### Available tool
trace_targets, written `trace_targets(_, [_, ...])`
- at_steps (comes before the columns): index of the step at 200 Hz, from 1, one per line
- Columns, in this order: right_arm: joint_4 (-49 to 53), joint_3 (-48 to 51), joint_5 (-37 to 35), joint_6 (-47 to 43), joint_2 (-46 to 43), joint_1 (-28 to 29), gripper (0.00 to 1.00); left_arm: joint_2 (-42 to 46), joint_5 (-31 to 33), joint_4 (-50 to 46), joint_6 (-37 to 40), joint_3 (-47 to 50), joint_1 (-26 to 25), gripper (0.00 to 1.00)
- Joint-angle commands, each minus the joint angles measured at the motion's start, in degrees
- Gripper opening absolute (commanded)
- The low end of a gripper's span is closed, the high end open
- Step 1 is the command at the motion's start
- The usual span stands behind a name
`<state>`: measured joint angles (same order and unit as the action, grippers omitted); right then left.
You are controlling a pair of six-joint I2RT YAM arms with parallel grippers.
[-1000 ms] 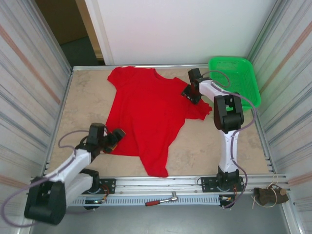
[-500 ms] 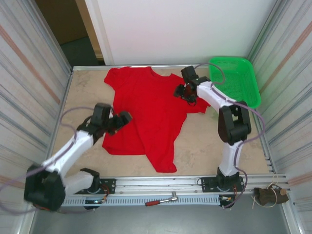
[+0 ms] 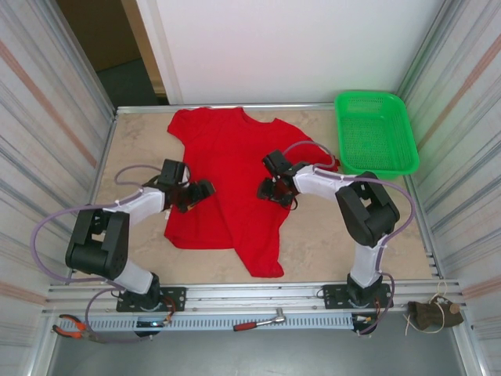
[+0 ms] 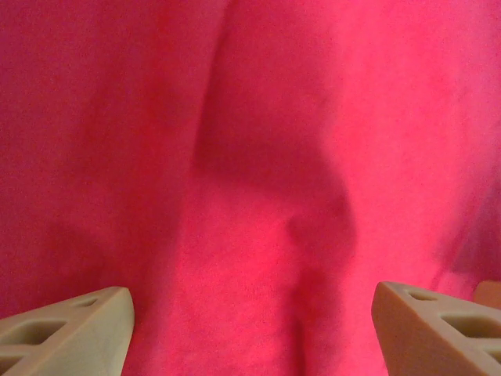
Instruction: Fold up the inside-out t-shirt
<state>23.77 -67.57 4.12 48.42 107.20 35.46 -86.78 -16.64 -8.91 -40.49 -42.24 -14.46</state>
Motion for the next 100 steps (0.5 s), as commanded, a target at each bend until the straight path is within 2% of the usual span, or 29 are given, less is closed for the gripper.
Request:
trace_targets(1, [-0.5,1.0,-1.5,1.5,0.4,-3.2,0.57,2.6,-1.5,2.1,-1.0,4.8,0.0,0.80])
trace_targets(35, [2.5,-1.2,-1.8,-2.0,3.5,-9.3,0.57,6.8,-2.1,5.6,-5.7,12.9,-0.4,0.80])
trace_targets(61, [4.9,-4.8,-1.6,-4.0,7.3,-13.4,0.57,11.6,-0.6,7.4,-10.7,18.4,-4.4,0.80])
trace_targets(79, [6.9,-7.8,-2.2,-5.5,9.0,-15.5,0.57,14.7,1.4,6.5,-12.3,19.5,-6.8,0.80])
trace_targets(100, [10.0,-11.8,-5.8,-7.6,10.4,-18.1,0.57,18.1,1.8,3.6,-11.6,17.6,-7.0,0.80])
